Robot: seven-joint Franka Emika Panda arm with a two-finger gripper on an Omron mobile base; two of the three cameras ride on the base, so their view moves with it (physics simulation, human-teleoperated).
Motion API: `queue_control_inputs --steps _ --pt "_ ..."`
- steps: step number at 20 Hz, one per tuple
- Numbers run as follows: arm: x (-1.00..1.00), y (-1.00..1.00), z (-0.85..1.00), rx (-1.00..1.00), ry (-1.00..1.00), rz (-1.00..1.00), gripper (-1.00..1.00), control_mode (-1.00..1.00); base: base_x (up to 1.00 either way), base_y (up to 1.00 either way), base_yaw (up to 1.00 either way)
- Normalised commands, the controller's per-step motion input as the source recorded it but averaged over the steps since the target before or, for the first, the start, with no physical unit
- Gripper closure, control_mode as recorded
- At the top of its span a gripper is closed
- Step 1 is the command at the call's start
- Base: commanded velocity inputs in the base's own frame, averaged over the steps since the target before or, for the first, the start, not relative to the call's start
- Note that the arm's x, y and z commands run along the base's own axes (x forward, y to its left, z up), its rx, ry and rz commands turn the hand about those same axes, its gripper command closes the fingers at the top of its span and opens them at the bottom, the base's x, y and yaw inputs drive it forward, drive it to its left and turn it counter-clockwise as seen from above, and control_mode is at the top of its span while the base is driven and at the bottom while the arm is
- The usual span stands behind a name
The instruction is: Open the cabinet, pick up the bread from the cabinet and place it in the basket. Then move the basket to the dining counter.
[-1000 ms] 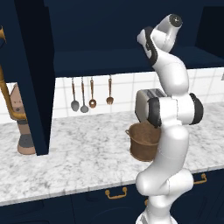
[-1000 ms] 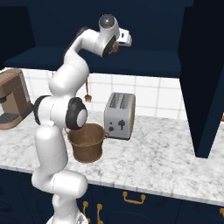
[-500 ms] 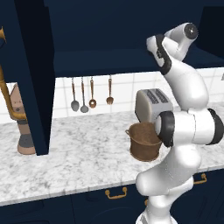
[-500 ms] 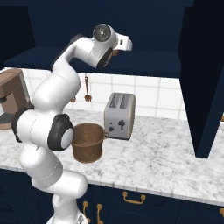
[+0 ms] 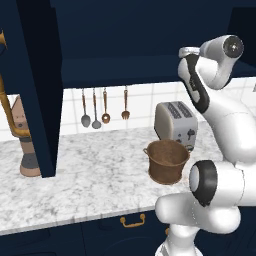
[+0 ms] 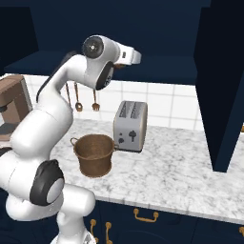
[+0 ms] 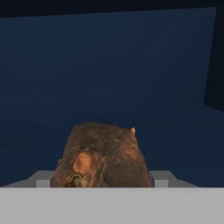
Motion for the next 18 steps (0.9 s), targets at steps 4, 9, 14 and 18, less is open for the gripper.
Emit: queue_control_inputs --steps 4,9,14,18 --pt "-1.0 0.01 0.07 0.0 0.07 -0.05 1.0 -1.0 0.0 0.0 0.0" --pt "-1.0 0.07 0.0 0.05 0.16 0.0 1.0 -1.0 0.0 0.0 0.0" --pt "-1.0 0.01 0.0 0.11 0.36 0.0 1.0 -1.0 0.0 0.0 0.0" --pt "-0.84 0.21 -0.3 0.02 0.37 0.0 1.0 -1.0 0.0 0.0 0.0"
